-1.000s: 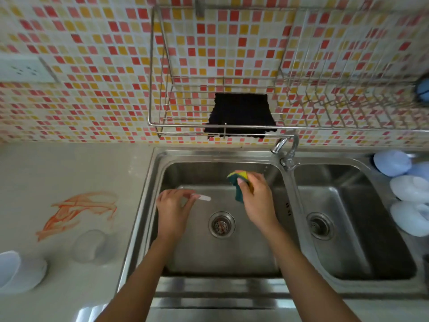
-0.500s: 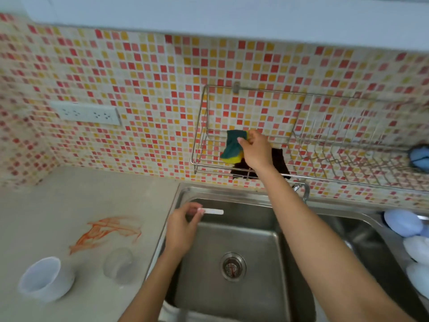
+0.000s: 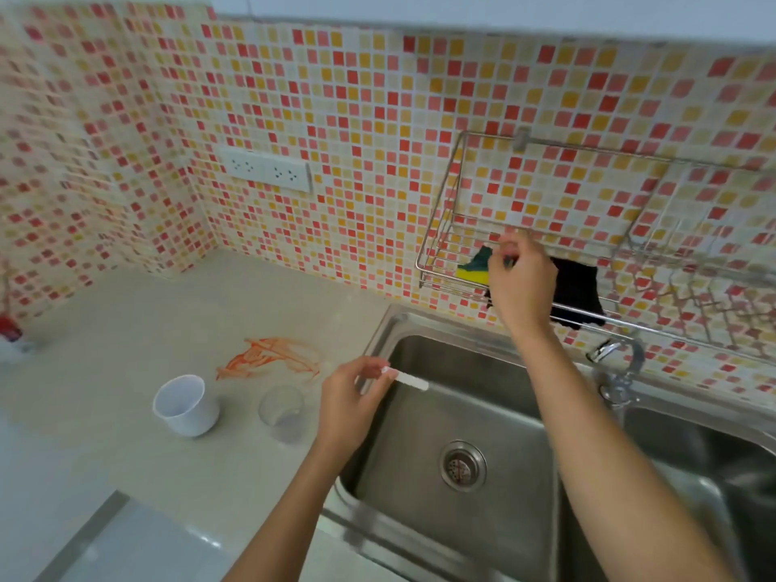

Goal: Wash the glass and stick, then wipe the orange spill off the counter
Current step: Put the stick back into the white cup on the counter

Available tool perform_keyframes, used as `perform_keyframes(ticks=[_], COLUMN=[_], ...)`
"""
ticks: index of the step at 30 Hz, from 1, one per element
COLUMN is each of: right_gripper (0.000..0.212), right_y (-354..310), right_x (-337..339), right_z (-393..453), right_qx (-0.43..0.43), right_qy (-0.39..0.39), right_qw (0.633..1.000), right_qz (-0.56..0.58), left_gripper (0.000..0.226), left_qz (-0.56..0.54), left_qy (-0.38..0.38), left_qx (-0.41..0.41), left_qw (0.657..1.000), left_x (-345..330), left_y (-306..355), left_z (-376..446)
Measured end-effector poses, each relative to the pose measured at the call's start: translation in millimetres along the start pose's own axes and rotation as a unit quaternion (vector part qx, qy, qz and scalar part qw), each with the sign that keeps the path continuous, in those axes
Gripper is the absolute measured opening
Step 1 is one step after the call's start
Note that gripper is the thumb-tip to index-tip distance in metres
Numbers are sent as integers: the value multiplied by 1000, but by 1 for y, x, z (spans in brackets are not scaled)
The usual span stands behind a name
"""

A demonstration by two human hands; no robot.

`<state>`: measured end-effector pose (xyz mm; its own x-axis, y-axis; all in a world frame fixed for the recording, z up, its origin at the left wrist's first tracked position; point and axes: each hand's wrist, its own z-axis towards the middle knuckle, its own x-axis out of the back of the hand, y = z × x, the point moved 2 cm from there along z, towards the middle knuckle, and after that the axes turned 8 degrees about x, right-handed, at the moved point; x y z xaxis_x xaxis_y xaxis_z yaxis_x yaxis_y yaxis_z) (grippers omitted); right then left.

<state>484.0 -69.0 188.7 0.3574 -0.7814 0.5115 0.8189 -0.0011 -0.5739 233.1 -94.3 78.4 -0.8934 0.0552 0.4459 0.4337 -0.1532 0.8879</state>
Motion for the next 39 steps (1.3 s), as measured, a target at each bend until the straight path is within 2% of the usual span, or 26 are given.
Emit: perform_keyframes(ticks=[1, 3, 5, 8, 10, 14, 18, 21, 24, 28, 35, 39], right_gripper=[14, 11, 7, 27, 32, 17, 20, 22, 47, 80, 99, 100], right_y=[-5, -4, 9, 16, 3, -45, -105, -152, -191, -220, -227, -227], right_x=[8, 9, -9, -39, -51, -82, -129, -177, -235, -299, -339, -344], right_z=[-18, -58, -94, -143, -170, -199, -211, -221, -234, -254, -279, -285], right_qx=[-5, -36, -82, -130, -122, -79, -47, -37, -22, -7, -87, -113], right_qy=[16, -13, -93, -221, -275, -344, -374, -406, -456, -515, -509, -490], right_qw=[999, 995, 986, 961, 947, 922, 905, 881, 863, 837, 828, 831], right_qz=[45, 93, 110, 99, 116, 157, 200, 238, 217, 183, 220, 237], left_gripper=[13, 12, 9, 7, 6, 1, 4, 2, 3, 3, 11, 13], left_qz=[5, 10, 2, -12, -17, -43, -34, 8, 78, 160, 213, 211], left_qy=[0, -2, 5, 35, 58, 141, 226, 257, 236, 150, 27, -6], left_qx=[7, 33, 58, 82, 82, 86, 92, 84, 84, 79, 82, 63], left_qw=[1000, 999, 998, 996, 995, 985, 969, 963, 965, 972, 973, 976], left_x=[1, 4, 11, 28, 46, 95, 151, 194, 235, 269, 276, 272], left_y=[-5, -19, -31, -41, -44, -53, -71, -96, -127, -164, -213, -223], left_z=[-4, -14, -26, -42, -46, -35, -14, 1, 20, 47, 76, 82])
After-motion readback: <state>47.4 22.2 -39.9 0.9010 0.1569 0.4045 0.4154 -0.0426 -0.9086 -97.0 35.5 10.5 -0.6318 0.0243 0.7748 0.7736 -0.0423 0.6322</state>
